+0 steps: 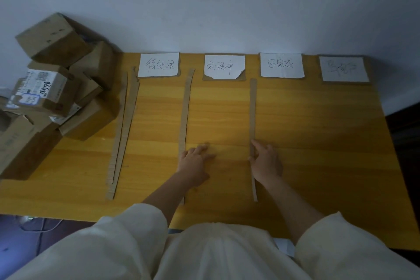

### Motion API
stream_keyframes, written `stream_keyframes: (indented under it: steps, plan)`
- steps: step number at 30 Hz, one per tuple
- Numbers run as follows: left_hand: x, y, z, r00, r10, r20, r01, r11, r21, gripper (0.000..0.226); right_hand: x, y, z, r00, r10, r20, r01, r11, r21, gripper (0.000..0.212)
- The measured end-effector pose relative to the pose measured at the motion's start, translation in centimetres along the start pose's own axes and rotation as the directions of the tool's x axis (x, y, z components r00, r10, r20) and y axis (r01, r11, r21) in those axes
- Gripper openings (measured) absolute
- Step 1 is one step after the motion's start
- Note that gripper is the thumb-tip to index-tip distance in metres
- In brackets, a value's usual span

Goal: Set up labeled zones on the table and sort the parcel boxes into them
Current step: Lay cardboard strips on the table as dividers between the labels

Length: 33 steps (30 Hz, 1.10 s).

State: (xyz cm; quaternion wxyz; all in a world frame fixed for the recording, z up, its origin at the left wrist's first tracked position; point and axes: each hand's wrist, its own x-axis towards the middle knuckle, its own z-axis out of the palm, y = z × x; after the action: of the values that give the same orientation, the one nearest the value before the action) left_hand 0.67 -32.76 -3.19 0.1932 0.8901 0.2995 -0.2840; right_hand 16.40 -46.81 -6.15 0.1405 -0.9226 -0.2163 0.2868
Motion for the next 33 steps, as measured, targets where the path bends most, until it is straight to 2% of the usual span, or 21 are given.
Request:
stream_keyframes:
  steps: [4, 6, 9, 12, 16, 20, 23, 26, 28, 30, 33]
  plan:
    - [0.2, -0.2, 0.1, 1.000, 0.013, 0.009, -0.013, 1.000, -0.009, 0.071, -0.3, -0.5, -0.5, 1.000, 0.015, -0.018, -0.015, 1.000, 0.023, 0.052]
    - [0.1, -0.5, 0.0, 0.999, 0.025, 0.030, -0.023, 0.998, -0.058, 0.068, -0.7, -1.1, -0.9, 0.997, 0.006, -0.074, -0.002, 0.998, 0.057, 0.043]
    - [-0.2, -1.3, -0.5, 1.000, 0.012, -0.027, -0.019, 0.968, -0.249, 0.060, -1.3, -2.6, -1.3, 0.986, -0.050, -0.157, 0.070, 0.990, 0.126, 0.026]
    - [-1.0, -3.1, -1.0, 0.978, -0.100, -0.185, -0.003, 0.873, -0.488, 0.042, -1.8, -5.1, -0.9, 0.979, -0.133, -0.154, 0.159, 0.972, 0.173, 0.025]
    - [-3.1, -6.8, -1.1, 0.891, -0.347, -0.291, 0.029, 0.685, -0.728, 0.030, -3.0, -10.0, 1.0, 0.963, -0.241, -0.118, 0.263, 0.932, 0.249, 0.028]
    - [-5.7, -12.6, -0.8, 0.766, -0.558, -0.318, 0.090, 0.584, -0.807, 0.033, -4.7, -15.9, 4.3, 0.943, -0.333, -0.008, 0.318, 0.892, 0.322, 0.012]
    - [-7.0, -17.3, 0.1, 0.693, -0.655, -0.302, 0.129, 0.525, -0.841, 0.032, -5.4, -19.8, 7.2, 0.923, -0.364, 0.126, 0.298, 0.882, 0.364, 0.010]
    - [-7.4, -21.3, 1.0, 0.652, -0.700, -0.293, 0.168, 0.510, -0.843, 0.037, -6.1, -23.5, 10.1, 0.897, -0.331, 0.292, 0.196, 0.891, 0.409, 0.019]
    - [-7.5, -23.4, 1.2, 0.646, -0.696, -0.312, 0.194, 0.546, -0.815, 0.040, -6.5, -25.9, 11.7, 0.886, -0.301, 0.351, 0.139, 0.897, 0.419, 0.025]
    - [-7.3, -25.4, 1.5, 0.672, -0.648, -0.358, 0.197, 0.623, -0.757, 0.037, -6.8, -28.2, 13.0, 0.883, -0.274, 0.381, 0.105, 0.906, 0.410, 0.029]
    - [-6.6, -27.8, 1.8, 0.749, -0.550, -0.370, 0.219, 0.732, -0.645, 0.040, -7.0, -31.1, 14.4, 0.875, -0.240, 0.420, 0.062, 0.916, 0.396, 0.034]
